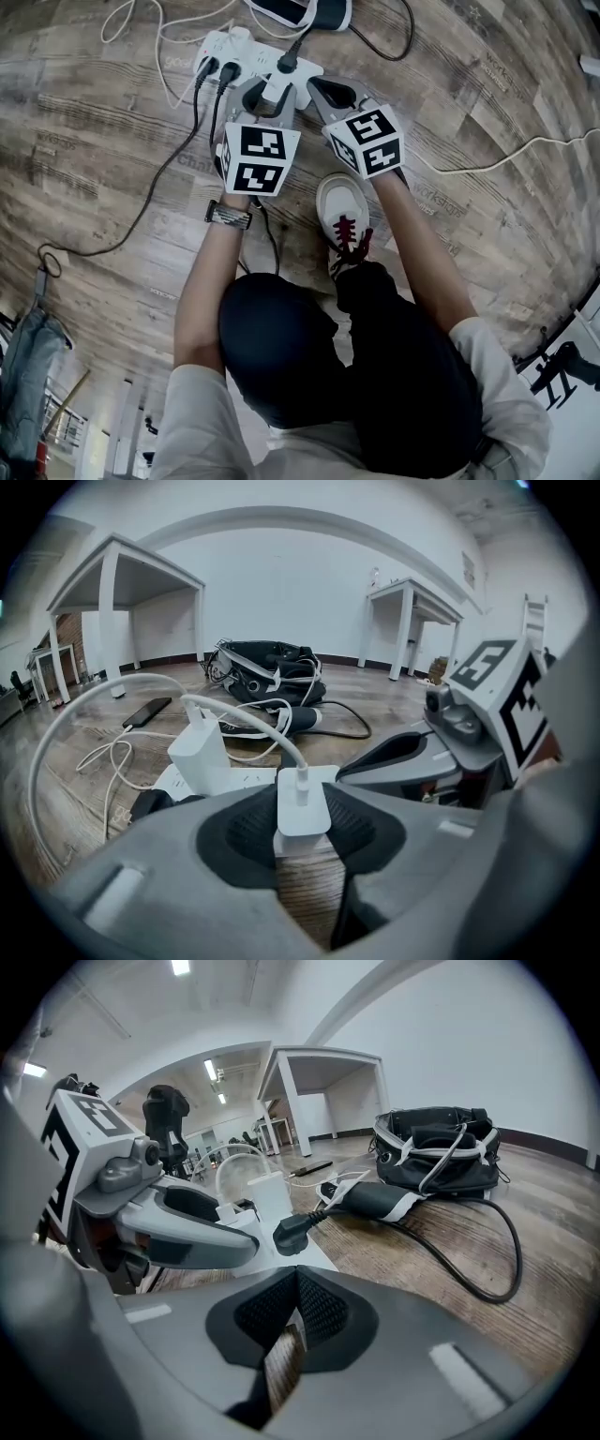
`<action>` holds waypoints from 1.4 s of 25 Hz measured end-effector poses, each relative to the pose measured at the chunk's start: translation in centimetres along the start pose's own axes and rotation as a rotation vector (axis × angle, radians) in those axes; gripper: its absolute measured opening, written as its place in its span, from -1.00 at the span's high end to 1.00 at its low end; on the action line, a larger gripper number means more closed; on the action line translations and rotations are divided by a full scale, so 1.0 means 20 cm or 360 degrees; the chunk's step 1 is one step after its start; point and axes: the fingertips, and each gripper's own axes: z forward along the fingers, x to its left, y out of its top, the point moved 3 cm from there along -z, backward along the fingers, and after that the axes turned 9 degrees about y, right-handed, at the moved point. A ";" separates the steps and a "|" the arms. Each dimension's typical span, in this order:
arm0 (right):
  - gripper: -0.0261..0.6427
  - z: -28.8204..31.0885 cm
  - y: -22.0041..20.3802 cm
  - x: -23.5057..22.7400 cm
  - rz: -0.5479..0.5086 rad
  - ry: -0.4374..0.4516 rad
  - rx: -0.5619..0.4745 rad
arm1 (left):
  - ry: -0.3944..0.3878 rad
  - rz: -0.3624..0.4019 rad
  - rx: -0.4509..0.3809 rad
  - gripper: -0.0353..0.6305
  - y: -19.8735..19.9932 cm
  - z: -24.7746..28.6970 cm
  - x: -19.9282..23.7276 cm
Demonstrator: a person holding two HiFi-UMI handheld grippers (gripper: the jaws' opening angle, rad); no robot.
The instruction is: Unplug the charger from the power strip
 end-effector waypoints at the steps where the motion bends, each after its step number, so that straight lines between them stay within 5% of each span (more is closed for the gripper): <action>1: 0.91 0.00 0.00 0.00 0.0003 0.0002 -0.0003 | -0.0003 -0.0013 -0.0004 0.47 0.00 0.00 0.00; 8: 0.91 0.00 0.00 0.00 0.0019 0.0022 -0.0002 | -0.0029 -0.0183 -0.0021 0.47 -0.01 0.00 0.03; 15: 0.91 0.00 0.00 0.00 0.0004 0.0001 -0.0009 | 0.0017 -0.0011 -0.0019 0.47 0.00 0.00 0.00; 20: 0.91 0.00 0.00 0.00 -0.0005 -0.0002 -0.0014 | 0.0029 -0.0009 -0.0003 0.47 0.00 0.00 0.00; 28: 0.92 0.00 0.00 0.01 -0.0004 0.0006 -0.0010 | -0.0019 -0.0201 -0.0019 0.47 -0.01 -0.01 0.03; 35: 0.91 0.00 0.00 0.01 -0.0009 0.0005 -0.0009 | 0.0026 -0.0008 -0.0004 0.47 0.00 -0.01 0.01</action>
